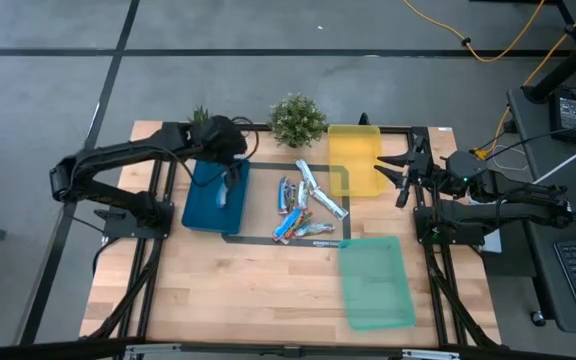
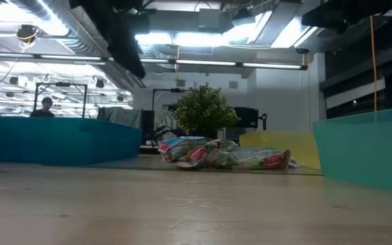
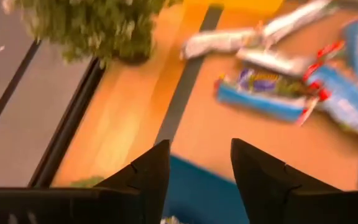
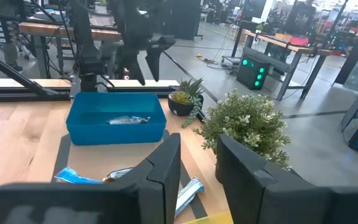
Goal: Pick and place Granola Bars by type
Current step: Put the red granola bar into the yellow bin
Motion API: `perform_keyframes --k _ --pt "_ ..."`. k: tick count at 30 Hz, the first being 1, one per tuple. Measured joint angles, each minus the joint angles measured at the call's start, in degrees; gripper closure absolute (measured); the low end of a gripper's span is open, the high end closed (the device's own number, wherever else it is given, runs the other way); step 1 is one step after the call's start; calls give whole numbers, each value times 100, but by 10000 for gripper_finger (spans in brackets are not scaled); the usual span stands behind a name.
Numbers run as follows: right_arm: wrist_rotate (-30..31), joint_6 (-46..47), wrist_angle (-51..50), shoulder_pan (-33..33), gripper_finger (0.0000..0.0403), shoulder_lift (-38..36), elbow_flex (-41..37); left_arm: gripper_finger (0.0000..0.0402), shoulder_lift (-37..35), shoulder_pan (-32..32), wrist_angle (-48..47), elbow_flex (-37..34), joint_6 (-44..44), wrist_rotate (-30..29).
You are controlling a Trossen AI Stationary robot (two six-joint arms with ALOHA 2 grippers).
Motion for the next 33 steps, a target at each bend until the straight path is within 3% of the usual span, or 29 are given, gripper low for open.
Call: perform_keyframes --k 4,8,19,28,33 --pt "0 -8 0 -1 295 2 0 238 2 -17 63 159 -178 678" --pt "0 -12 -2 -1 295 0 0 244 148 -130 397 218 -470 980" --pt "-2 -24 -2 -2 295 0 0 250 1488 -666 -255 1967 -835 973" --pt "-4 -6 -20 -1 295 0 0 253 2125 -674 -256 2095 -2057 735" --pt "-6 -7 -26 0 295 0 0 252 2594 -726 -305 2095 -2244 501"
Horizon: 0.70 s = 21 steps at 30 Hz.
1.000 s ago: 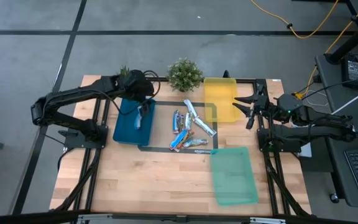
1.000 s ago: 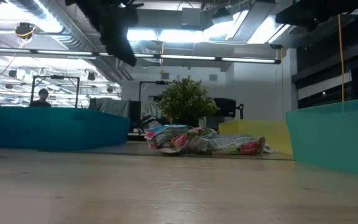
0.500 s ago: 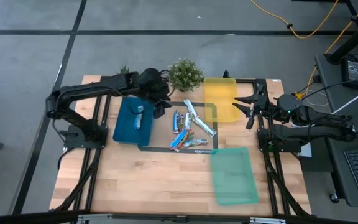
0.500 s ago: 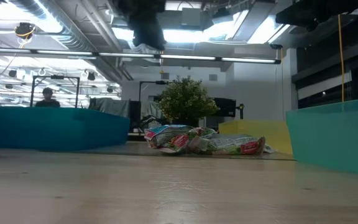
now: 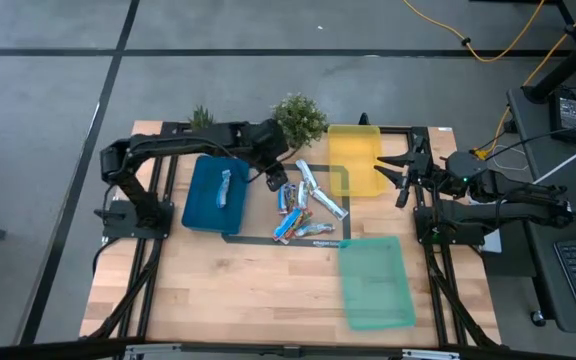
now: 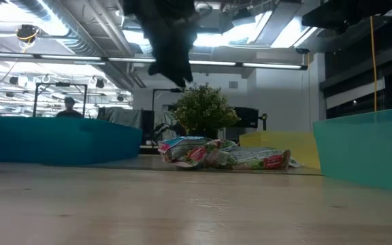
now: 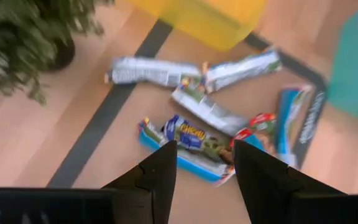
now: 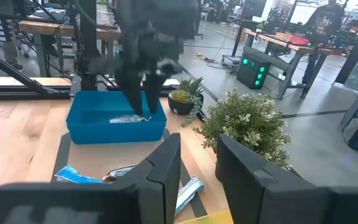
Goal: Pick and place Granola Bars by type
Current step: Put the red granola bar into the yellow bin
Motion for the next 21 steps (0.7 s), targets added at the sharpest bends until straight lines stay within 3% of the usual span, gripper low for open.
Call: perform_keyframes --k 11,21 --pt "1 -17 -11 -1 295 0 -1 241 990 -24 -44 -2 -696 -11" --pt "0 -20 -104 0 295 2 -1 175 1456 -24 14 -2 -968 -178"
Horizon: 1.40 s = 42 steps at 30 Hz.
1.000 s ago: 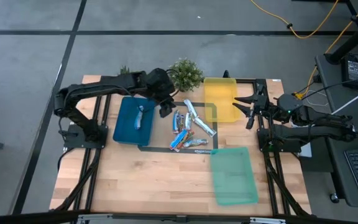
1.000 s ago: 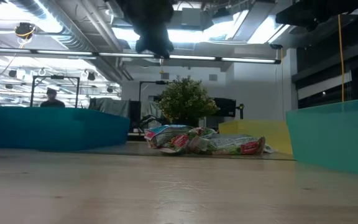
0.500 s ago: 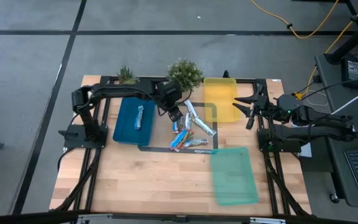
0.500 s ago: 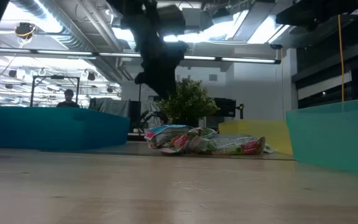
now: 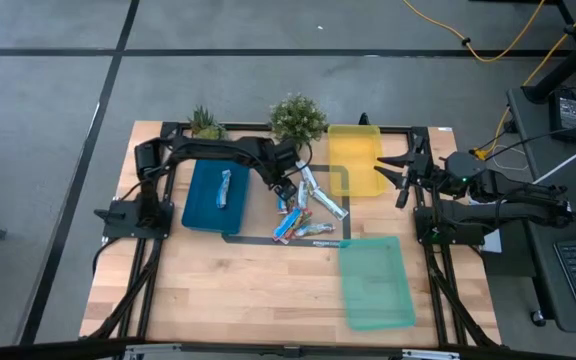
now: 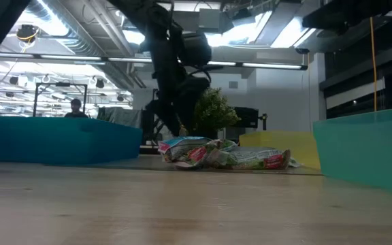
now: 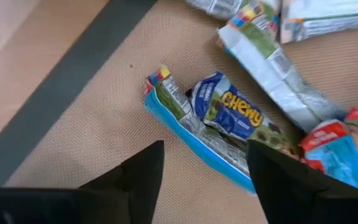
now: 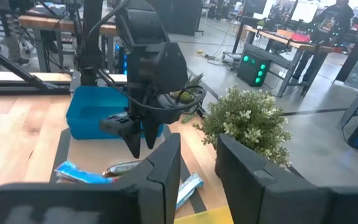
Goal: Pick and place Granola Bars by type
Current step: Put the red granola bar into the yellow bin
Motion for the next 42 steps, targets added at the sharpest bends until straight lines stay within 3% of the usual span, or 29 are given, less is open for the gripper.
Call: perform_keyframes --k 9,21,26,36,42 --pt "-1 0 -275 -2 295 -2 -1 140 212 -15 196 4 -48 8" --pt "-1 0 -292 0 295 0 -1 153 551 0 304 1 -51 62" --pt "-1 0 -292 -2 295 0 -1 189 553 0 289 0 -49 71" --pt "-1 0 -292 -2 295 0 -1 303 551 0 -9 0 -38 219" --pt "-1 0 -290 -2 295 0 -1 358 548 3 -11 0 -36 547"
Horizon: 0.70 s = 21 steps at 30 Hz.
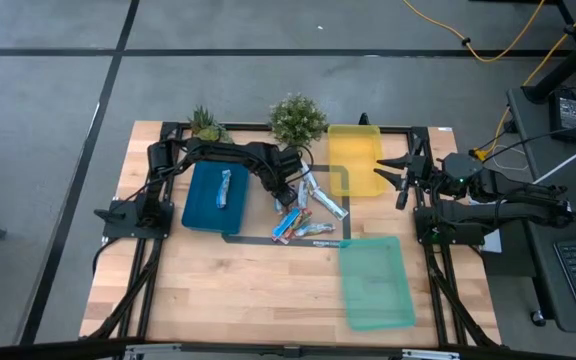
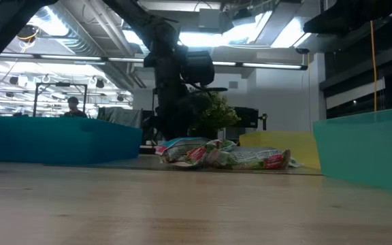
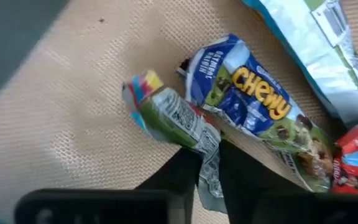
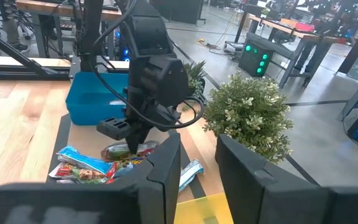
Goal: Pick and place Granola Bars by type
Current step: Put the red granola bar into the yellow bin
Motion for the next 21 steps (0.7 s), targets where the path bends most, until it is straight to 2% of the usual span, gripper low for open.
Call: perform_keyframes --k 5,11,16,21 --pt "0 1 0 0 295 0 0 383 -37 -17 -274 226 105 324" --pt "0 7 0 0 295 -2 0 386 -285 -36 -799 850 530 251" --pt "-1 174 3 5 295 -2 0 386 -787 -40 -942 1422 883 -27" --pt "0 152 17 5 295 -2 0 386 -1438 -44 -761 1873 1527 -591"
